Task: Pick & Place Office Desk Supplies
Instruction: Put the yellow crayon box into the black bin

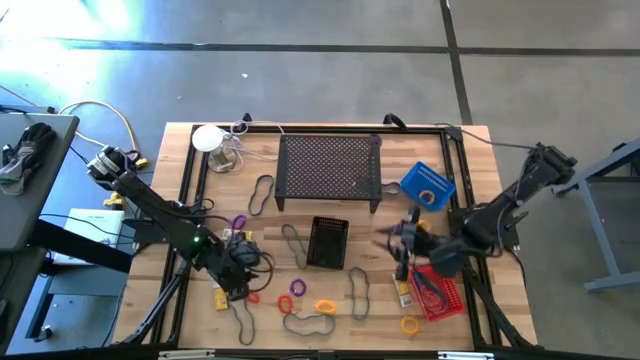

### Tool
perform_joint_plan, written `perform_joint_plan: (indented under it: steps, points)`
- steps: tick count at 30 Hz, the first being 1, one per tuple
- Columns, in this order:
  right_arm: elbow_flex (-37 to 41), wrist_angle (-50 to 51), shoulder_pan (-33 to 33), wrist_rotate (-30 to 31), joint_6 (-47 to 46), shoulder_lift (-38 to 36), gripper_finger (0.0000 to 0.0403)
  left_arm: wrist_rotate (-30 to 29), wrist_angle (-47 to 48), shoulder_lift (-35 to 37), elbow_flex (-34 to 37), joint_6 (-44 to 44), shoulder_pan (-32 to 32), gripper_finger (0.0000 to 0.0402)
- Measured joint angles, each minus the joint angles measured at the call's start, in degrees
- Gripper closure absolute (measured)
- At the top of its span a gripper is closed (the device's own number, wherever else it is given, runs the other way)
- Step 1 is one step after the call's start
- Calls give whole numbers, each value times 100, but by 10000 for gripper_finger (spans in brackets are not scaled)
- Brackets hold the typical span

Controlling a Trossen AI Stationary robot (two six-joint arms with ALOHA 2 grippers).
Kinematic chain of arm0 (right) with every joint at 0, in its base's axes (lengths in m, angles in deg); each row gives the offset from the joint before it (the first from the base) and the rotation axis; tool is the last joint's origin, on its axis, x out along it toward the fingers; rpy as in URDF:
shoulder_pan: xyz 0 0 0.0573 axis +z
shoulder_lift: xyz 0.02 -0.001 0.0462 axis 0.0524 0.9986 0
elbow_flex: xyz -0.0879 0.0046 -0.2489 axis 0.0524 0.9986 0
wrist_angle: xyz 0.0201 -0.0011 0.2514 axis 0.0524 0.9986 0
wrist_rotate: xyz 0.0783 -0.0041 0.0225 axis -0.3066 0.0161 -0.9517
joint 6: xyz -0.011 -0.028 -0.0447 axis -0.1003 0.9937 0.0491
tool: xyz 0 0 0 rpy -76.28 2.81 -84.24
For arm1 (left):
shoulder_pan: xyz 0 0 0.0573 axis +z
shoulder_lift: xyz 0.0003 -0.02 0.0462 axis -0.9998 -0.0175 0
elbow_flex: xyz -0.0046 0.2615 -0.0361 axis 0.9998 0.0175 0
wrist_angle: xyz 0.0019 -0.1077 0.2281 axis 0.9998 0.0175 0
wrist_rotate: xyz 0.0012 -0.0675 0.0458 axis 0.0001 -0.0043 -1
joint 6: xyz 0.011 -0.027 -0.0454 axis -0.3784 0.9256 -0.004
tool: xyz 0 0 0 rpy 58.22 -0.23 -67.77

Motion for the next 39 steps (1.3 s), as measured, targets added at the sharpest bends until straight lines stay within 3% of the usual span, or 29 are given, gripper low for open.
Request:
perform_joint_plan:
  steps: [5,10,15,24,32,39]
  points:
    - [0,-1091,449,-201,983,392,287,316,911,0,1,1593,244,257]
    - [2,-1488,616,-315,1365,767,287,949,1520,0,0,2174,611,257]
    - [2,-1551,612,-729,1366,994,287,1222,1964,-2,2,2322,884,257]
    - [2,-1806,590,-975,1430,1166,287,1476,2030,-262,55,2452,976,257]
    - [2,-1986,590,-1630,1510,1213,287,1865,2063,-643,59,2481,980,257]
    - [2,-2015,590,-1676,1509,1213,287,1970,2077,-974,61,2306,1025,257]
